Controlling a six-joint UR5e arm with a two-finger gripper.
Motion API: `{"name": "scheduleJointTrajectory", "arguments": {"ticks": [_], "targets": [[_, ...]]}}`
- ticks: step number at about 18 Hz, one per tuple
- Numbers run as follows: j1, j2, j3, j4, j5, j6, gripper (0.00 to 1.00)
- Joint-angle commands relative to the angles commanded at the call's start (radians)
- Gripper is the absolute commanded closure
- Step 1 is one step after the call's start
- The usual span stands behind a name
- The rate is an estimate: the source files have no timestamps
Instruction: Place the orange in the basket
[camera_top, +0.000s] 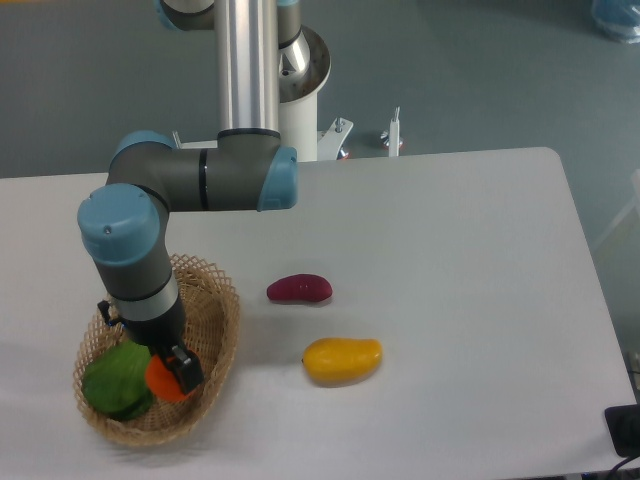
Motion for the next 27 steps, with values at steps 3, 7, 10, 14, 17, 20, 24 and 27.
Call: {"name": "scheduleJointTrajectory", "arguments": {"ticks": [3, 7, 10, 14, 17, 20, 24, 27], "targets": [[-0.002, 0.014, -0.009, -0.003, -0.003, 0.000, 0.00], [0.000, 0.018, 0.000, -0.005, -0.002, -0.026, 0.00], [0.061, 0.023, 0.011, -0.003, 0.009, -0.043, 0.00], [0.202, 0.025, 0.032, 0.003, 0.006, -0.023, 0.00], [0.276, 0.020, 0.064, 0.003, 0.005, 0.001, 0.00], [0.351, 0.015, 0.081, 0.002, -0.005, 0.043, 0.00], [0.483, 0.005, 0.072, -0.014, -0.051, 0.167, 0.00], [0.590, -0.001, 0.081, -0.072, -0.076, 0.322, 0.00]]}}
